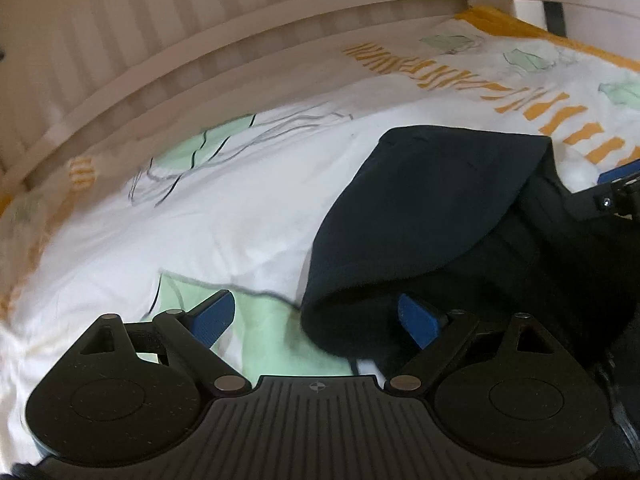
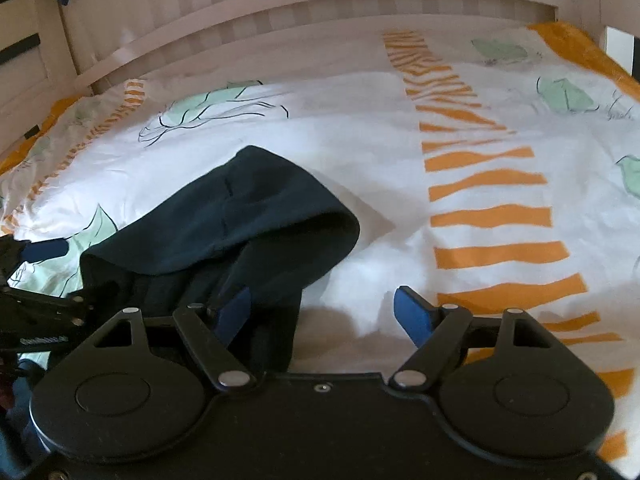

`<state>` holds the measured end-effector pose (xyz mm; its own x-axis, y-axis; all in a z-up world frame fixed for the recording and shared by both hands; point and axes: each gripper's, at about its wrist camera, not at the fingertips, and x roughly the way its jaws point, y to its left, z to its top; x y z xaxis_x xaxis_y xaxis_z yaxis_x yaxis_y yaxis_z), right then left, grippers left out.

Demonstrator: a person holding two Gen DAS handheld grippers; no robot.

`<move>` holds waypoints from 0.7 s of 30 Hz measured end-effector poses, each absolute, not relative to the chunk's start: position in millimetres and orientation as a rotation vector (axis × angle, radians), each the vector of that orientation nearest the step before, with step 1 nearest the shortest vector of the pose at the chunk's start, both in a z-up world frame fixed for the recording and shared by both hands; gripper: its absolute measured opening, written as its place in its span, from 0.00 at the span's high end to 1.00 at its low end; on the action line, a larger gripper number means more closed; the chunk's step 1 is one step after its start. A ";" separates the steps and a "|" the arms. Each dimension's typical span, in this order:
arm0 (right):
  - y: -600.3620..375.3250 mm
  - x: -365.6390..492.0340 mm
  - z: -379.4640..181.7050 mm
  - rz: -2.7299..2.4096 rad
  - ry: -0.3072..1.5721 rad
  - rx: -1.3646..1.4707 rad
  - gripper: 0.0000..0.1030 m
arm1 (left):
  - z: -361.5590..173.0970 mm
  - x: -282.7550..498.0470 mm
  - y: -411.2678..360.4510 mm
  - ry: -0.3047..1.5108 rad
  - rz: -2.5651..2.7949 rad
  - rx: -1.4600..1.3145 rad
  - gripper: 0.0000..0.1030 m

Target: Fold large clothes

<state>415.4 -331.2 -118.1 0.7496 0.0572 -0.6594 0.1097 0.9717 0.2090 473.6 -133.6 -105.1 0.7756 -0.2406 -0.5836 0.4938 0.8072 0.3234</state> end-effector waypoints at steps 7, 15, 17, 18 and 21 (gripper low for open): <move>-332.2 423.3 -120.9 -0.027 0.719 0.266 0.22 | -94.6 495.9 -138.0 0.502 -0.304 0.406 0.20; -318.9 430.0 -107.2 -0.009 0.685 0.173 0.22 | -89.2 512.5 -59.0 0.593 -0.236 0.119 0.20; -313.6 432.3 -103.9 -0.015 0.670 0.127 0.22 | -93.6 509.2 -52.7 0.599 -0.244 0.116 0.19; -311.1 433.5 -102.8 -0.016 0.666 0.098 0.22 | -94.4 511.0 -51.4 0.604 -0.244 0.109 0.19; -308.8 437.9 -101.1 -0.103 0.655 -0.010 0.38 | -98.5 512.1 -50.7 0.608 -0.243 0.094 0.19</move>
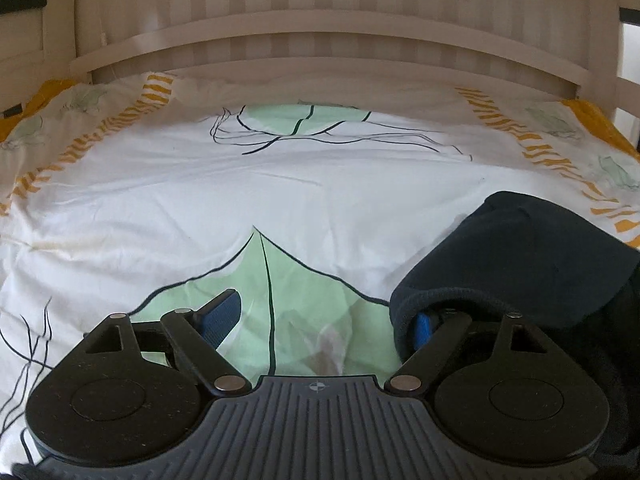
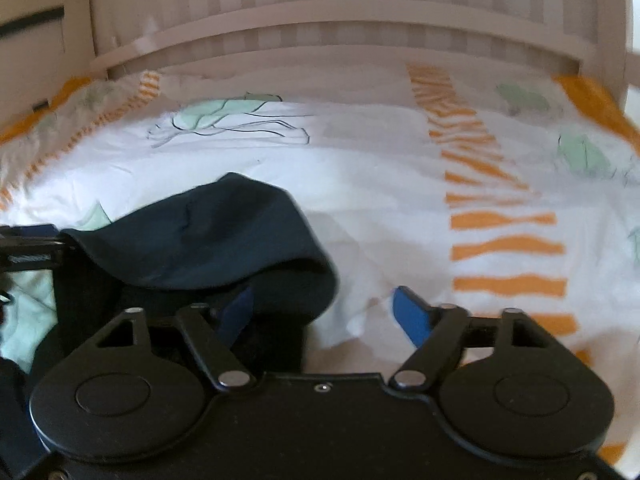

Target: Fold large clothes

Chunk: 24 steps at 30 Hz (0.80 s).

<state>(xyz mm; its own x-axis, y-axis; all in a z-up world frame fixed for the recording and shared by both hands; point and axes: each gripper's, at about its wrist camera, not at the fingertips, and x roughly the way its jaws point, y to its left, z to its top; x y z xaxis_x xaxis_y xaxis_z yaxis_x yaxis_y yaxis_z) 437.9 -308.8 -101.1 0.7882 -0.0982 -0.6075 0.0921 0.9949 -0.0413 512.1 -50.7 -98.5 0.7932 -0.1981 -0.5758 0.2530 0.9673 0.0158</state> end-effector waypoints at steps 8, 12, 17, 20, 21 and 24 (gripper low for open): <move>-339.9 429.2 -97.4 -0.066 0.639 0.231 0.38 | -97.9 518.7 -55.1 0.595 -0.243 0.092 0.20; -319.3 430.0 -115.2 0.006 0.707 0.207 0.31 | -88.1 514.8 -56.8 0.562 -0.250 0.084 0.20; -315.9 441.4 -119.5 0.000 0.677 0.286 0.26 | -70.5 510.8 -61.1 0.504 -0.271 0.091 0.20; -319.4 448.1 -116.5 -0.002 0.656 0.341 0.68 | -66.5 510.5 -61.8 0.495 -0.269 0.088 0.20; -316.8 446.7 -112.0 -0.014 0.637 0.311 0.87 | -65.9 510.5 -61.1 0.494 -0.269 0.085 0.20; -305.4 432.8 -93.8 -0.014 0.554 0.158 0.89 | -66.2 510.9 -58.3 0.490 -0.269 0.093 0.20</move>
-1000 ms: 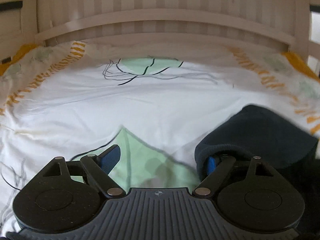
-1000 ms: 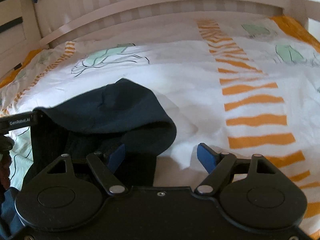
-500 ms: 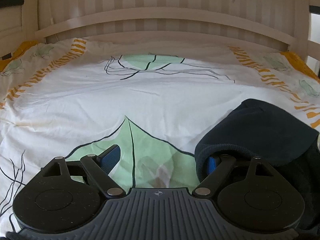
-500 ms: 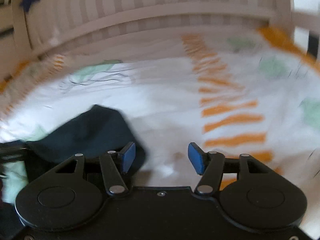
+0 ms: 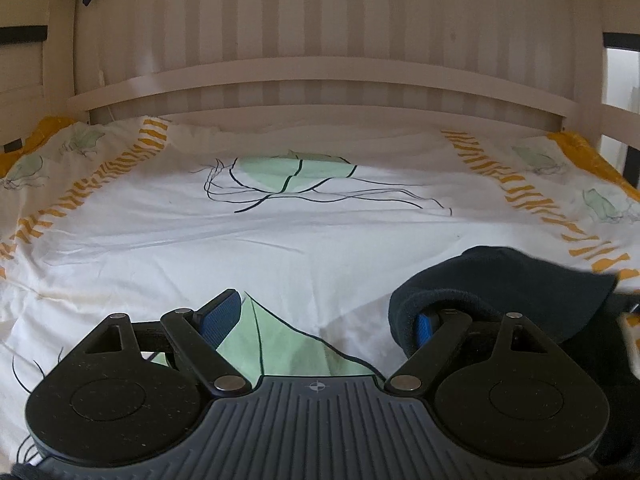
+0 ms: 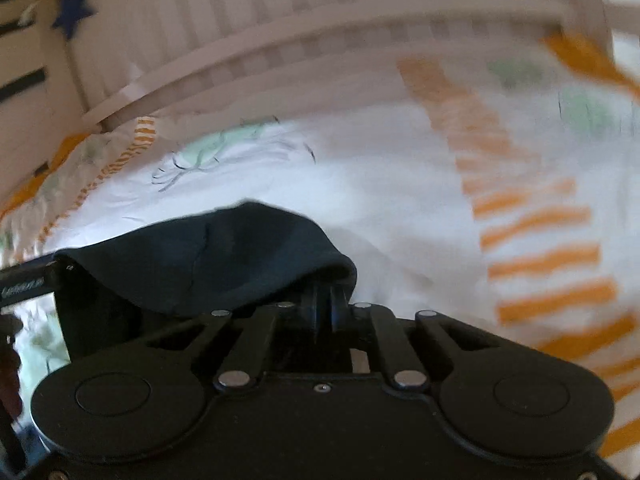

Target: Fold large clothes

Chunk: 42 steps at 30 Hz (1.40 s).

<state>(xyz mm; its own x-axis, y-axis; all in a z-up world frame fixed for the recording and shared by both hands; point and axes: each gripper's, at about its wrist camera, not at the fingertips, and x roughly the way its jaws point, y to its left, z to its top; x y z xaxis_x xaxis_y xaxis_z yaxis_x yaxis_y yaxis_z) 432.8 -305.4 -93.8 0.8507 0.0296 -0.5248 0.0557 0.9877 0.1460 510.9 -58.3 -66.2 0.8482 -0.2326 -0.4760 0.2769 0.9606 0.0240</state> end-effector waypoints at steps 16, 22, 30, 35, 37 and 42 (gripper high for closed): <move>-341.3 412.4 -102.2 0.072 0.569 0.233 0.37 | -104.9 517.9 -46.5 0.608 -0.236 0.111 0.19; -320.9 439.3 -114.9 0.100 0.639 0.232 0.41 | -103.3 518.3 -45.8 0.598 -0.232 0.094 0.19; -290.1 424.7 -89.1 0.021 0.512 -0.048 0.91 | -82.5 509.3 -39.3 0.511 -0.252 0.051 0.19; -290.3 415.7 -107.2 -0.057 0.597 -0.229 0.92 | -98.2 519.0 -48.3 0.590 -0.254 0.156 0.18; -299.1 421.0 -126.0 -0.057 0.675 -0.201 0.91 | -116.1 524.6 -51.7 0.686 -0.274 0.208 0.17; -322.9 421.1 -131.2 -0.053 0.688 -0.051 0.64 | -110.0 519.3 -46.4 0.677 -0.298 0.199 0.19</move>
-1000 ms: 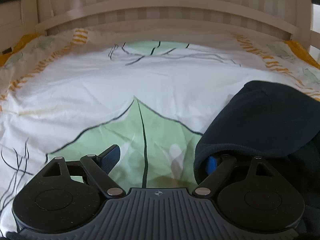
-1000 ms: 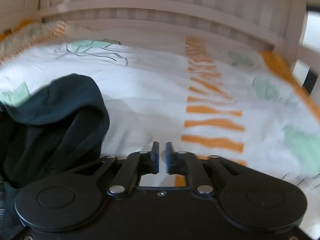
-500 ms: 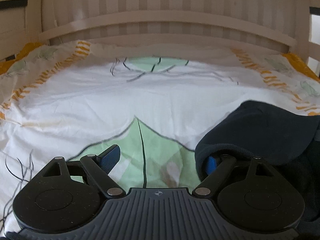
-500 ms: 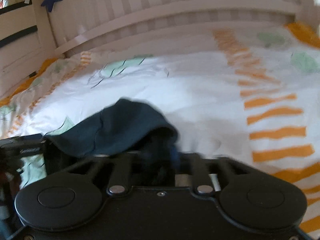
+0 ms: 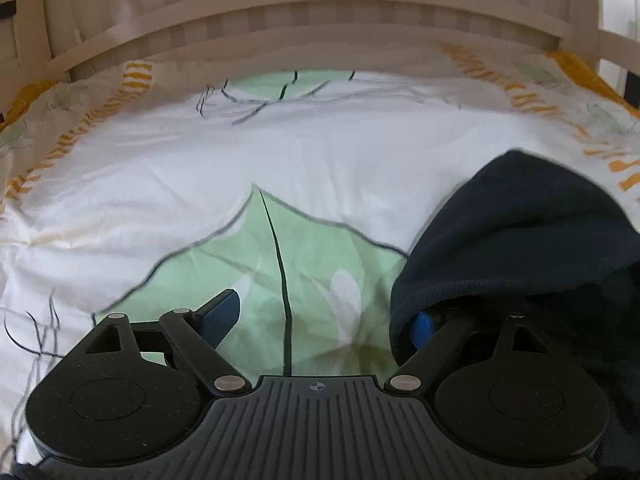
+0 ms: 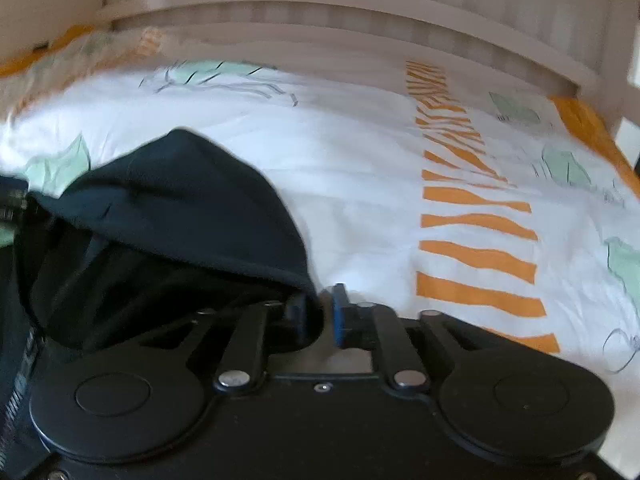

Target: Fold large clothes

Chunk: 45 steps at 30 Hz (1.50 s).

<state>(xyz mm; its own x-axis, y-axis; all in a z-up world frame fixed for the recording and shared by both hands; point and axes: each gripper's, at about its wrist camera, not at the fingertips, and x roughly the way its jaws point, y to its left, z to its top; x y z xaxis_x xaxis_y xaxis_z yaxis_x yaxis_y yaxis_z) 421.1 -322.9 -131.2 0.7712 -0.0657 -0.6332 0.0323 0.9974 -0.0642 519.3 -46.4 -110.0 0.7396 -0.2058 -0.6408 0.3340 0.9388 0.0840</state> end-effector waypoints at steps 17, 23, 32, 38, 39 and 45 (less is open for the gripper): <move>-344.9 433.0 -80.9 0.155 0.595 0.182 0.30 | -63.7 492.3 -41.5 0.578 -0.476 -0.008 0.18; -339.6 482.2 -105.3 0.163 0.676 0.235 0.24 | -107.1 504.9 -85.4 0.685 -0.498 0.071 0.18; -339.3 516.2 -135.3 0.190 0.840 0.233 0.24 | -132.2 515.0 -92.9 0.763 -0.480 0.067 0.13; -309.5 493.9 -109.9 0.213 0.744 0.101 0.80 | -110.7 501.9 -77.6 0.762 -0.477 -0.016 0.14; -303.0 484.6 -101.2 0.215 0.706 0.058 0.82 | -104.2 496.2 -72.4 0.758 -0.490 -0.033 0.14; -281.5 401.0 -42.0 0.259 0.460 -0.099 0.82 | -66.3 450.3 -39.8 0.744 -0.573 -0.142 0.14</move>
<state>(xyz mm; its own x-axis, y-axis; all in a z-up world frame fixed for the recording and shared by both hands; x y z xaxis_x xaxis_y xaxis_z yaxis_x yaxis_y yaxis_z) 401.0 -281.5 -42.0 0.8642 0.2244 -0.4503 -0.2688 0.9625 -0.0363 450.3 -39.8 -66.3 0.5908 -0.5397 -0.5997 0.4421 0.8384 -0.3190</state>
